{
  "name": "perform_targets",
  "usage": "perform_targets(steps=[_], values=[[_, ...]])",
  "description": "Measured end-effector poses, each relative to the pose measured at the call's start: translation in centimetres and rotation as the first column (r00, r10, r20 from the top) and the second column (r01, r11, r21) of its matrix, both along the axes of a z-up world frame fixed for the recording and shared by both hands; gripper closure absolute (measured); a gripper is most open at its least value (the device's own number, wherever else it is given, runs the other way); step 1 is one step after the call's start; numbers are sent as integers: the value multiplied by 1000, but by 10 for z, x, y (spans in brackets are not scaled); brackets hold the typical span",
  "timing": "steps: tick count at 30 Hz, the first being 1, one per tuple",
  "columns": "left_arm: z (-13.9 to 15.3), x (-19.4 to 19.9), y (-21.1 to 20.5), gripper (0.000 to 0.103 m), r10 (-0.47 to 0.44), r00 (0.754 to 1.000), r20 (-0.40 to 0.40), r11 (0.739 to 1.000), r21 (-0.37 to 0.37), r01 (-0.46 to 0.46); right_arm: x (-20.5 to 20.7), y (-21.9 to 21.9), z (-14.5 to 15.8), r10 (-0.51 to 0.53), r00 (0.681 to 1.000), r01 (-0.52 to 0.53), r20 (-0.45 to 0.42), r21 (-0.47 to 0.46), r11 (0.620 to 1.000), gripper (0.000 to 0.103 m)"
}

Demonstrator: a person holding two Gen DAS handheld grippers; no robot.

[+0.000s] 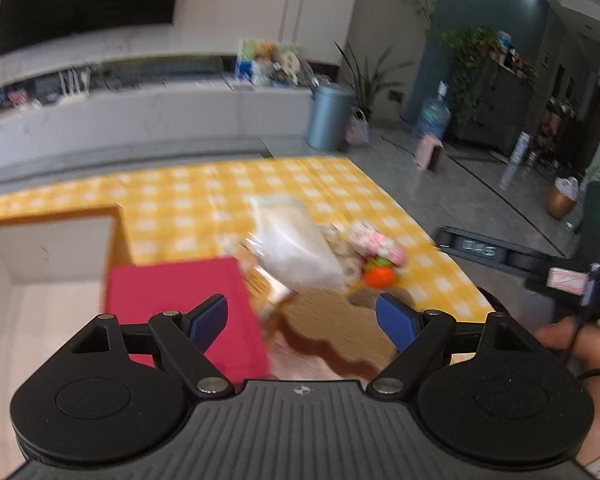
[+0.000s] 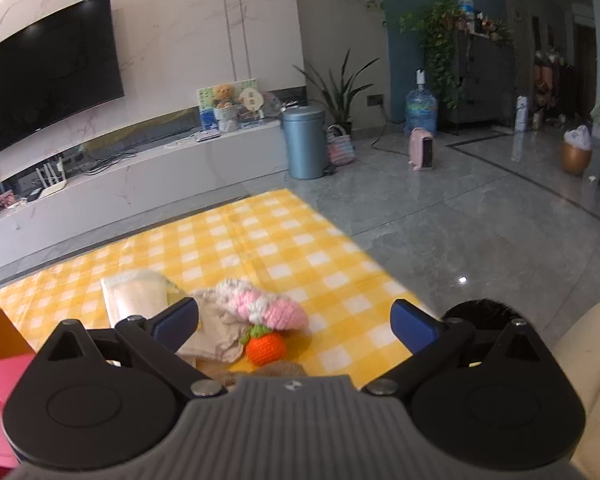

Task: Organize soft objects
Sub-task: 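Reach the left gripper to the brown coir bear mat and grasp it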

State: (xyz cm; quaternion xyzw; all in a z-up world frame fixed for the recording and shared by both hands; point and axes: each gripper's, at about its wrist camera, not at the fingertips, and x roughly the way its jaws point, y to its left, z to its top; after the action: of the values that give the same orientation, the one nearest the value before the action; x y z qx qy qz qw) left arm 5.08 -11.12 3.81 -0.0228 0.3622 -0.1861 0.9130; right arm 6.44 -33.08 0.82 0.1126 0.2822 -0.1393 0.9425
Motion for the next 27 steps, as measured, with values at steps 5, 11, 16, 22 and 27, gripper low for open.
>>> perform_targets(steps=[5, 11, 16, 22, 27], values=[[-18, 19, -49, 5, -26, 990, -141, 997, 62, 35, -1, -8, -4, -33, 999, 33, 21, -1, 999, 3], [-38, 56, -85, 5, 116, 951, -288, 983, 168, -69, -14, -31, -2, -121, 990, 121, 66, 12, 993, 3], [-68, 91, -96, 16, 253, 853, -456, 963, 204, -177, -16, -57, -13, -150, 988, 145, 26, 137, 980, 3], [-95, 120, -99, 11, 298, 739, -604, 954, 175, -242, -18, -63, -18, -164, 986, 160, 7, 181, 970, 3], [-113, 140, -102, 10, 335, 676, -657, 942, 221, -252, -18, -62, -19, -152, 988, 149, 5, 180, 972, 3]])
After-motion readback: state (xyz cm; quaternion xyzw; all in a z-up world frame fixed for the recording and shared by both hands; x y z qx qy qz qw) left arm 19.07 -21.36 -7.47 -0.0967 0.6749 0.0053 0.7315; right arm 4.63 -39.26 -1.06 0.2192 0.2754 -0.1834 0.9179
